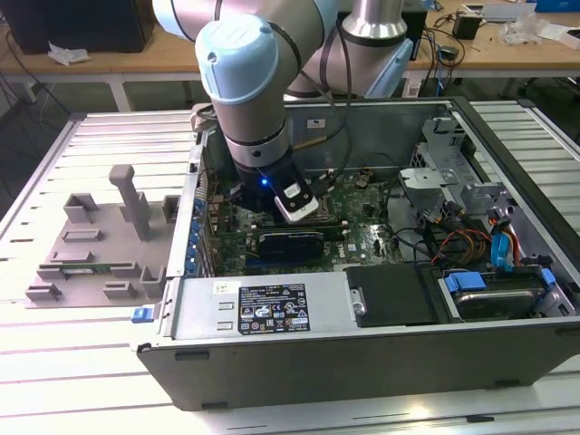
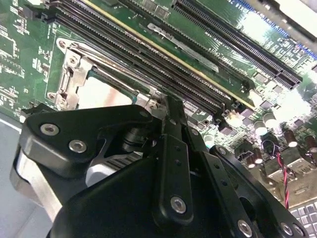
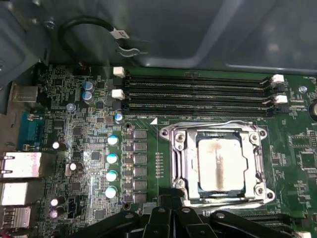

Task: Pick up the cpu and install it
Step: 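Install the second cpu locking lever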

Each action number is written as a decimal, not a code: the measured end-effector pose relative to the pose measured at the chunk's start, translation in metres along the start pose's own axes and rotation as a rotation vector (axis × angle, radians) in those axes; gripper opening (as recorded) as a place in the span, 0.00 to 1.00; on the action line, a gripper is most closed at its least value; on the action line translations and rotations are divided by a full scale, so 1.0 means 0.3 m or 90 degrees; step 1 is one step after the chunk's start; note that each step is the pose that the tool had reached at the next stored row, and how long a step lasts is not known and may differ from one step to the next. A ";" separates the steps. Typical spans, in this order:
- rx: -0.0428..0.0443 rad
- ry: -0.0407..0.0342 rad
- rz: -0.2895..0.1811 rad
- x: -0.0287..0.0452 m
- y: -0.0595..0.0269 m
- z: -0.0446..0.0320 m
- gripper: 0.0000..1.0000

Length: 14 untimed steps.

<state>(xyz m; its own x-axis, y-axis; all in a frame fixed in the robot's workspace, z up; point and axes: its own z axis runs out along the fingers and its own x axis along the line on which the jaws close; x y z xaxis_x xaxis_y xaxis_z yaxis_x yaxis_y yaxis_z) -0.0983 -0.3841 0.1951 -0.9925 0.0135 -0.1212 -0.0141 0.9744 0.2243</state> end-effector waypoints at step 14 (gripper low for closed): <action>0.0579 0.0005 -0.006 -0.043 0.021 -0.076 0.11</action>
<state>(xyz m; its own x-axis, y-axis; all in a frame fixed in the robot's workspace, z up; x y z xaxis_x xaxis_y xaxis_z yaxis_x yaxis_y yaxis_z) -0.0884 -0.3833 0.2200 -0.9925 0.0037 -0.1223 -0.0128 0.9908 0.1344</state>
